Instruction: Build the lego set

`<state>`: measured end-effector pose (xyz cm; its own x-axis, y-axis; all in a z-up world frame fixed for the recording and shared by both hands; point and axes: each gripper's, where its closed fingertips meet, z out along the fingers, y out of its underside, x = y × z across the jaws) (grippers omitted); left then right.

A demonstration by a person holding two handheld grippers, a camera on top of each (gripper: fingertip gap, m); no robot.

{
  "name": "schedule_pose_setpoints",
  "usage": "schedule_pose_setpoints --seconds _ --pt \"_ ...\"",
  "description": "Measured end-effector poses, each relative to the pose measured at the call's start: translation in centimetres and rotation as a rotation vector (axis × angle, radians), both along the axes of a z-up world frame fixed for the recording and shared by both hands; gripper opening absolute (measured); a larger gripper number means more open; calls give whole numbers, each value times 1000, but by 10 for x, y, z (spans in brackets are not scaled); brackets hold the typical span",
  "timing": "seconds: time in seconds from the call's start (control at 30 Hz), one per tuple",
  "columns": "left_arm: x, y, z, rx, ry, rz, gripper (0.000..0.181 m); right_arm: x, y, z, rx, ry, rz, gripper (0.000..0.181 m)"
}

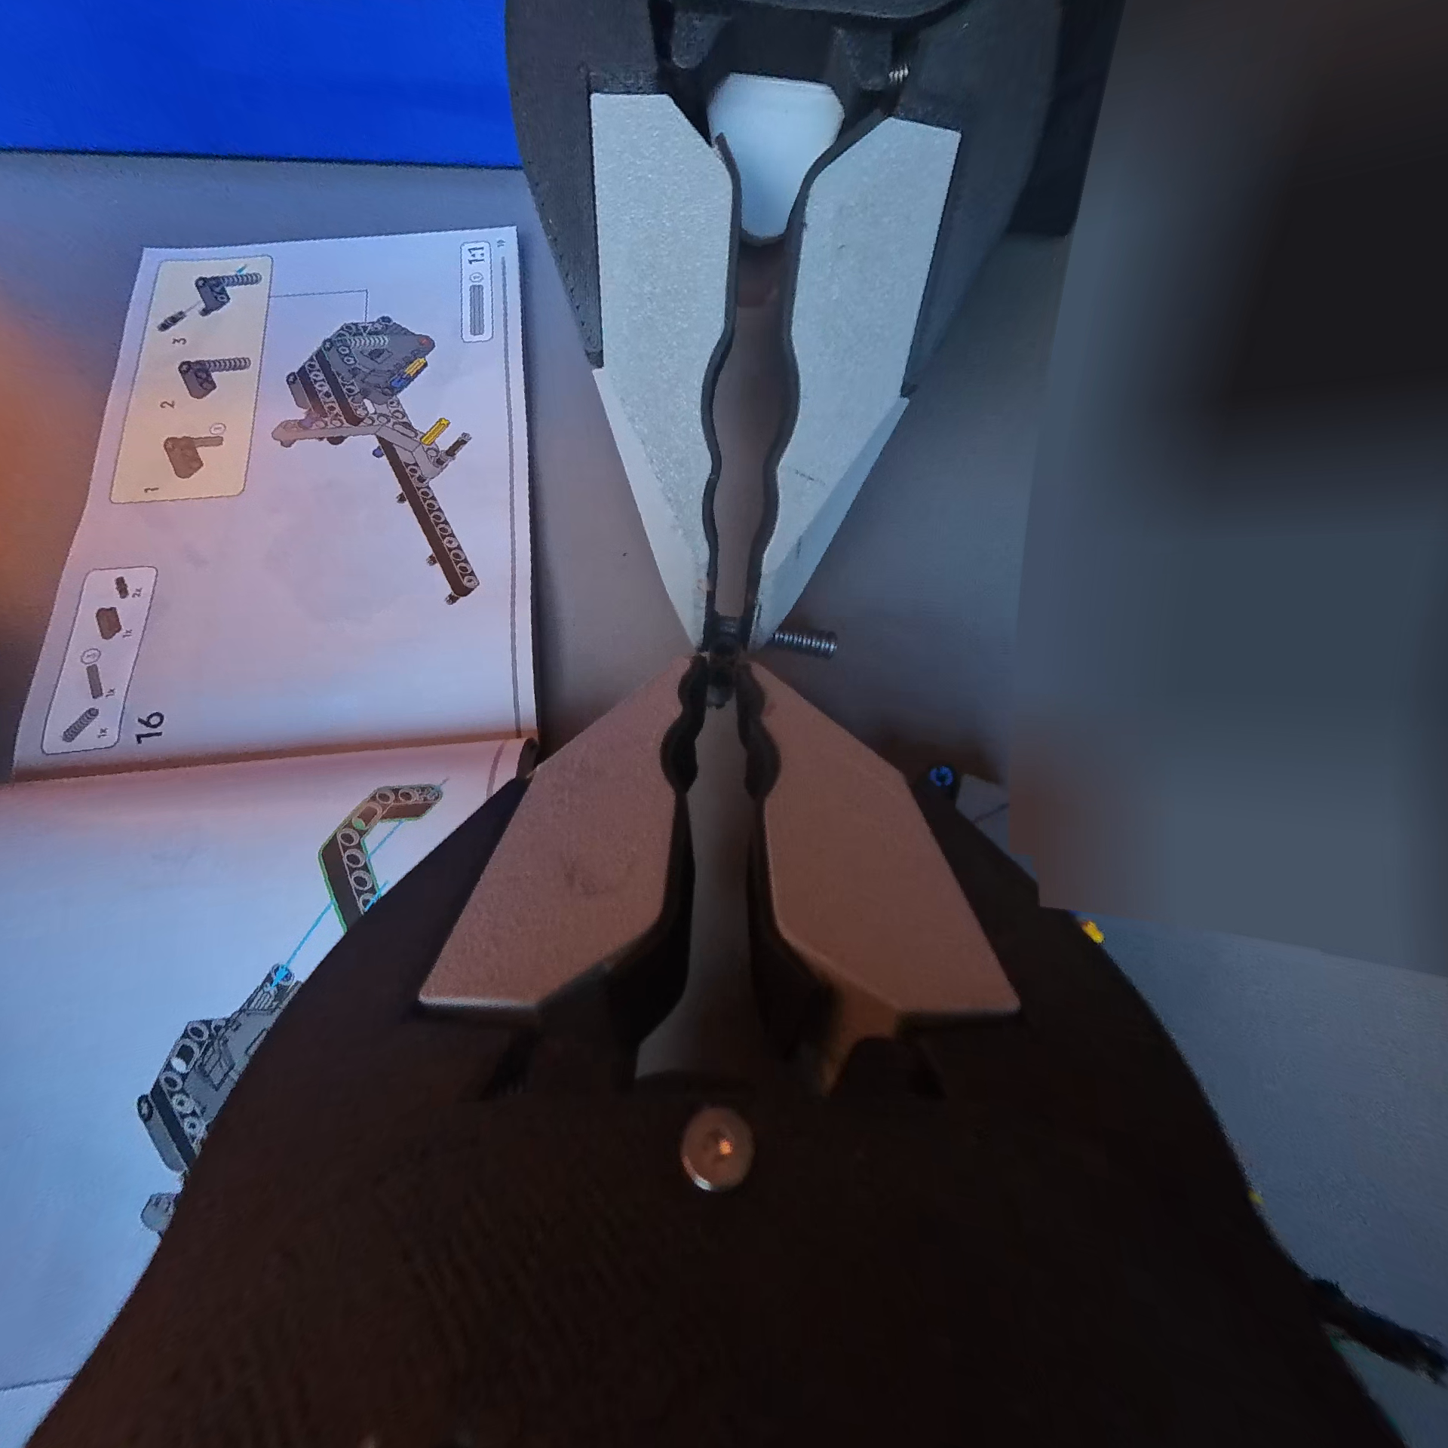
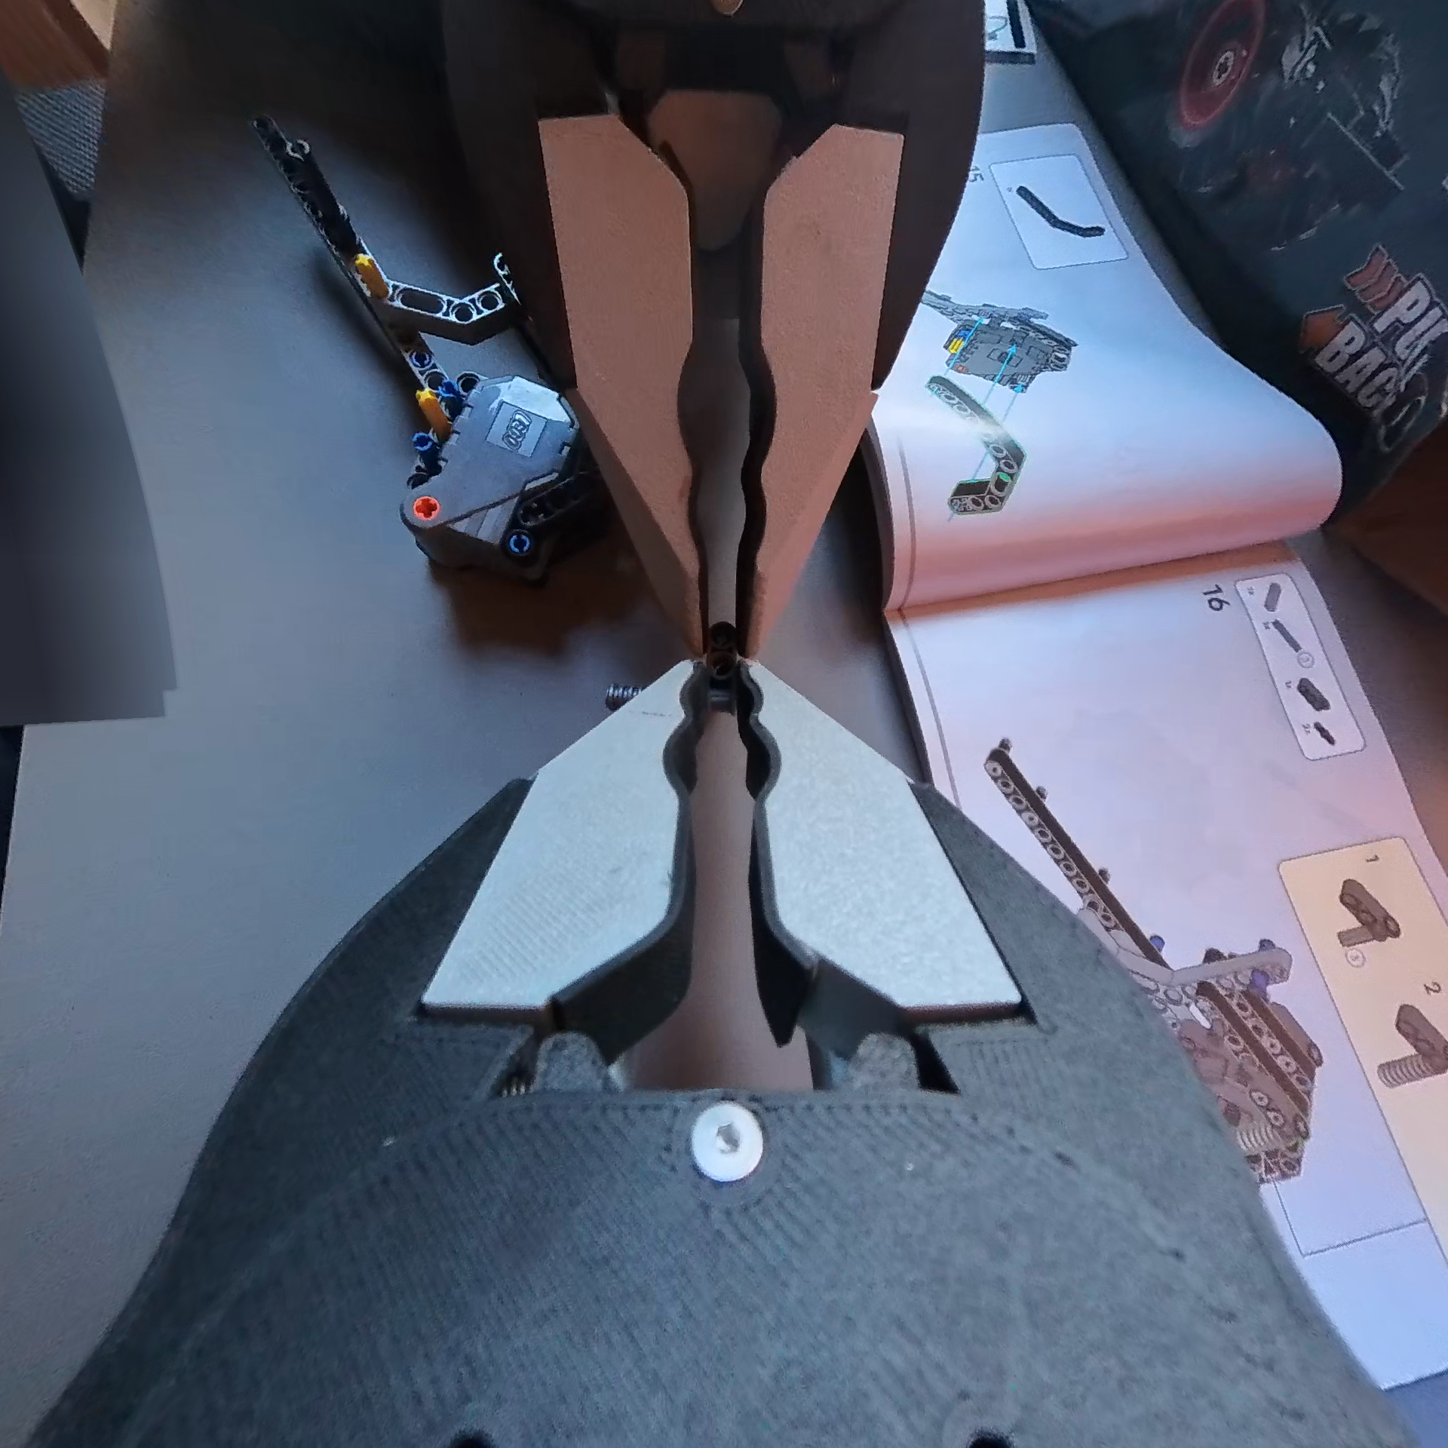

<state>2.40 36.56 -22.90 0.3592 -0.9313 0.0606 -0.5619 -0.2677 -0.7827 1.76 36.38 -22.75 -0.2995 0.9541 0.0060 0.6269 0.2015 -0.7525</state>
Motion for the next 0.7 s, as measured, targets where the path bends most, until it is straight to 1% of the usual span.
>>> schedule_pose_setpoints --seconds 0.2,0.3,0.4,0.57,0.7 --pt "0 0 0 -13 -28 3 6 0 0 0 23 9 6 5" --pt "0 -2 -6 -14 8 -6 6 1 -2 -8 27 -24 12 5" --pt "0 -1 -7 -2 24 3 6 0 0 -8 37 -25 8 5" --pt "-1 -1 -7 -47 4 2 6 0 0 -8 -15 -17 4 5" --pt "-1 -1 -7 -78 -9 0 6 0 0 -8 3 -8 15 5"
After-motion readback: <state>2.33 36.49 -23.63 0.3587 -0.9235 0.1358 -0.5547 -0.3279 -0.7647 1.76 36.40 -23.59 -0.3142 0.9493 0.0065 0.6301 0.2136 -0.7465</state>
